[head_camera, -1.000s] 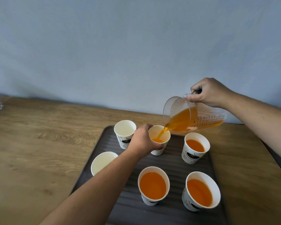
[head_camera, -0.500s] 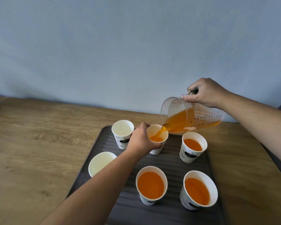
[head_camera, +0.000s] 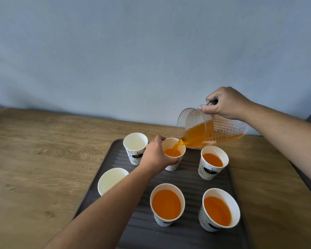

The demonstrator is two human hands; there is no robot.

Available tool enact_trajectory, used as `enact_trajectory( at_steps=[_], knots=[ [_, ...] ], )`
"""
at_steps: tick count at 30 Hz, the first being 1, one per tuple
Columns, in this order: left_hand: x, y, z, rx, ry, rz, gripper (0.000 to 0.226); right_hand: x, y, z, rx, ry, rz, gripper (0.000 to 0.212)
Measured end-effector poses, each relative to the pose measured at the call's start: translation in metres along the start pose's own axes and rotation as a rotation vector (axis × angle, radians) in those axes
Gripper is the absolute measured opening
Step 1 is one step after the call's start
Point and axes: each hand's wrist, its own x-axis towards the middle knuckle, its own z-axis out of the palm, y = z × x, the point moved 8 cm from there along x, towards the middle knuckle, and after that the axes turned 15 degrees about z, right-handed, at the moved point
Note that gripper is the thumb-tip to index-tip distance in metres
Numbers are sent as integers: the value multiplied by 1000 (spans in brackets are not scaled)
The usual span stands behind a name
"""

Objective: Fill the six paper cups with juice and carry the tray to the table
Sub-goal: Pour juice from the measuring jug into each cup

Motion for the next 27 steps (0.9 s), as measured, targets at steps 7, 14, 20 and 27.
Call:
enact_trajectory(
  at_steps=[7, 14, 20, 27],
  knots=[
    [0, -1, 0, -12, 1, -5, 83, 1, -3, 0, -14, 3, 1, 51],
    [0, -1, -1, -15, 9, -2, 83, 2, -2, 1, -14, 0, 2, 49],
    [0, -1, 0, -13, 5, -1, 83, 2, -1, 1, -5, 1, 5, 50],
    [0, 0, 1, -6, -4, -7, 84, 3, 3, 1, -1, 8, 13, 49]
  ],
)
